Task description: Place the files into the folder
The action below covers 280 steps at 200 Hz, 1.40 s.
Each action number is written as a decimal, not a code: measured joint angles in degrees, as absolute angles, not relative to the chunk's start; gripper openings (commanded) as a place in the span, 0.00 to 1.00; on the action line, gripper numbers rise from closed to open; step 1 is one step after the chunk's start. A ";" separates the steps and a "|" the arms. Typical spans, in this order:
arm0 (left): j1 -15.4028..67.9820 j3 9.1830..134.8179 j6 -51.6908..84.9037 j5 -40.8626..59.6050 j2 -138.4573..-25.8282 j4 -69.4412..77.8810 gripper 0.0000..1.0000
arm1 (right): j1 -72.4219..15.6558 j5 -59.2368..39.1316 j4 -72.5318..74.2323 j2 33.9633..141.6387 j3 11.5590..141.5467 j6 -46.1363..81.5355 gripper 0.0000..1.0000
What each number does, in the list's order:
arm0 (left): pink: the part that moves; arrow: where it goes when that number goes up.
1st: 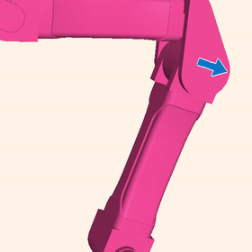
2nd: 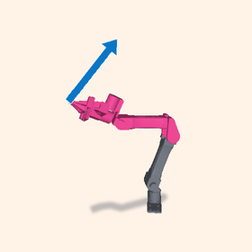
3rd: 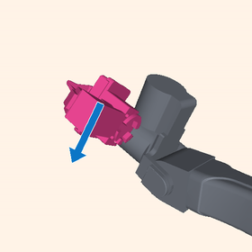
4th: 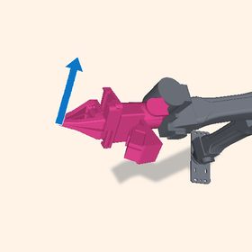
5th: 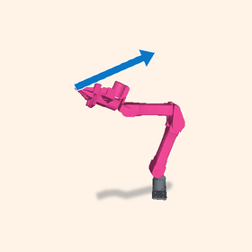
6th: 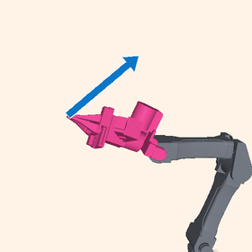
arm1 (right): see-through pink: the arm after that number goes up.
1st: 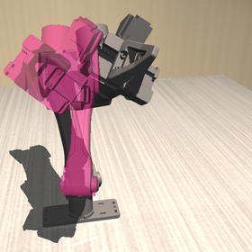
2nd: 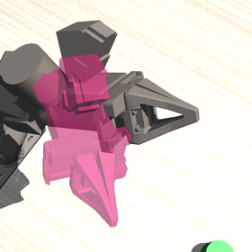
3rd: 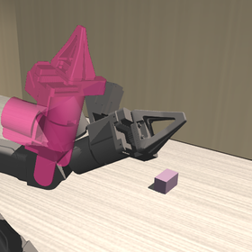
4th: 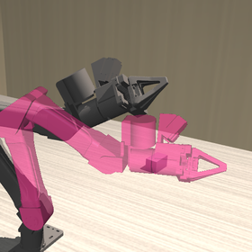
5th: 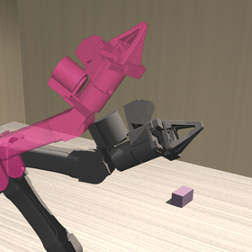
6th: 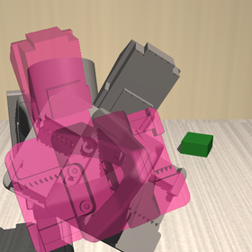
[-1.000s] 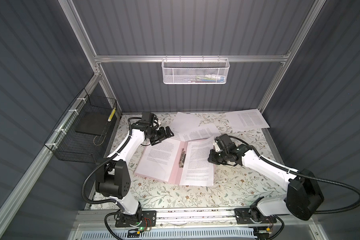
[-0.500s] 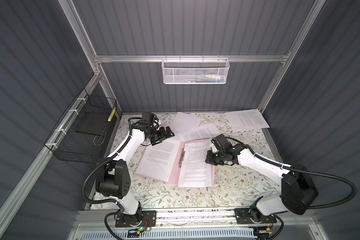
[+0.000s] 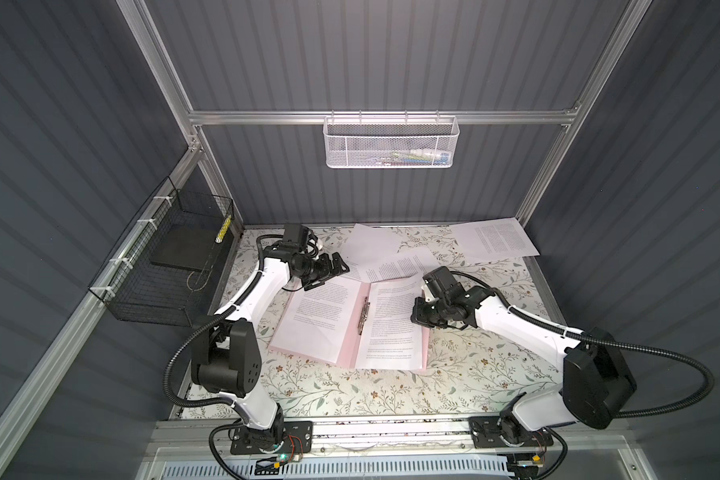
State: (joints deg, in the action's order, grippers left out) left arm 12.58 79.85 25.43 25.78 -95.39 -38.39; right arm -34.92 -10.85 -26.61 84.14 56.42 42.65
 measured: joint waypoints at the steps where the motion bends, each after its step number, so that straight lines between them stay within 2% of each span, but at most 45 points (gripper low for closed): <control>1: 12.58 79.85 25.43 25.78 -95.42 -38.35 1.00 | -34.92 -10.85 -26.61 84.16 56.45 42.65 0.00; 192: 12.58 79.85 25.43 27.27 -96.01 -37.69 1.00 | -35.05 -11.33 -26.04 86.52 58.54 44.36 0.00; 280: 12.58 79.85 25.43 27.88 -96.14 -37.67 1.00 | -35.81 -11.75 -25.12 86.43 58.54 44.99 0.14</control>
State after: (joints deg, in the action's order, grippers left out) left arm 12.58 79.85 25.43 27.88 -96.14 -37.67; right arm -35.81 -11.75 -25.12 86.43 58.54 44.99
